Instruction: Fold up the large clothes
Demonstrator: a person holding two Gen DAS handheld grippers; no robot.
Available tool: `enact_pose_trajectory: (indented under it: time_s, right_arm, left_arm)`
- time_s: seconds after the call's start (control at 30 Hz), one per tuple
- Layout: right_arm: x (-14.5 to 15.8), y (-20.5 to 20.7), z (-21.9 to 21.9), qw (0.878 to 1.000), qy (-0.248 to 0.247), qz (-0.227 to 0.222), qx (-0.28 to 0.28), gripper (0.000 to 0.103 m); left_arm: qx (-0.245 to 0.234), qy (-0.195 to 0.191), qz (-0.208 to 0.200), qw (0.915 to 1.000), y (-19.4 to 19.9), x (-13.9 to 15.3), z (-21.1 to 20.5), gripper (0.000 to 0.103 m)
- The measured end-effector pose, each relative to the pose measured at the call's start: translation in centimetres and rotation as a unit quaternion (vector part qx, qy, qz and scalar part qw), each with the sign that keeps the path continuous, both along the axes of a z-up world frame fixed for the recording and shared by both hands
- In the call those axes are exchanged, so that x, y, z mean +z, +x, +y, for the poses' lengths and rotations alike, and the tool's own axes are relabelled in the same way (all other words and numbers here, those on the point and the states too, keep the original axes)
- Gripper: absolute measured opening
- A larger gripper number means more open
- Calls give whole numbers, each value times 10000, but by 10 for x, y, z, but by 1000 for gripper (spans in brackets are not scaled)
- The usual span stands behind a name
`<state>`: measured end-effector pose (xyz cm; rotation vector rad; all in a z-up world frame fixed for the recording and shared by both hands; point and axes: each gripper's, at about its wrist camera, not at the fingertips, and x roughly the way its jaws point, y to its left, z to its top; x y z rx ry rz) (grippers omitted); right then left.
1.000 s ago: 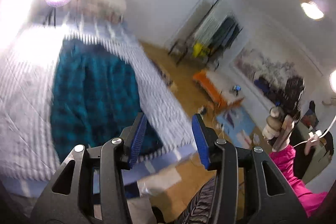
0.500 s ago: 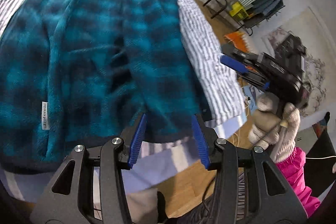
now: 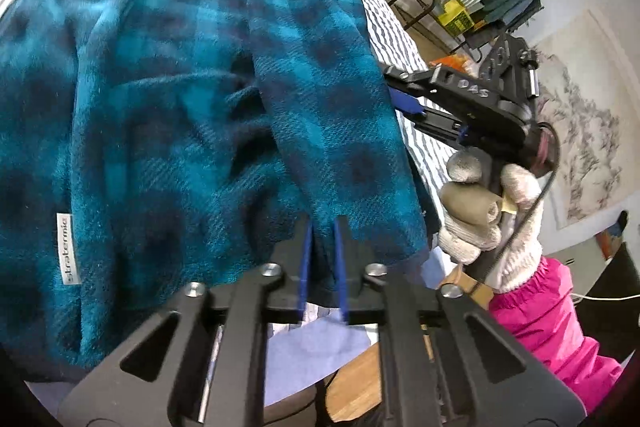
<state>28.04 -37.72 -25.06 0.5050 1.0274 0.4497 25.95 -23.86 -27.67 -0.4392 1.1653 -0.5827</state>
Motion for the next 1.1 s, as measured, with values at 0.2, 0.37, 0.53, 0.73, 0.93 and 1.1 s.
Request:
enact_pose_trajectory:
  time_s: [0.2, 0.37, 0.53, 0.73, 0.93, 1.1]
  right_arm:
    - [14, 1, 2, 9999, -90, -93, -32, 0]
    - [70, -4, -34, 9971, 83, -632, -408, 0]
    - [59, -2, -43, 9960, -330, -556, -618, 0]
    - [38, -11, -43, 9995, 116, -156, -245, 29]
    - [30, -21, -27, 9999, 107, 24, 22, 37]
    - [11, -19, -17, 9981, 437, 436, 35, 36]
  left_arm:
    - [247, -712, 145, 9971, -2, 8, 18, 2]
    - [452, -1996, 406, 9780, -5, 18, 26, 2]
    - [618, -1267, 525, 9886, 2, -15, 27, 2]
    - [895, -1111, 670, 9875, 1, -34, 43, 4]
    - [691, -792, 92, 9944, 5, 0, 30, 34]
    - [577, -878, 337, 9939, 26, -14, 14, 34]
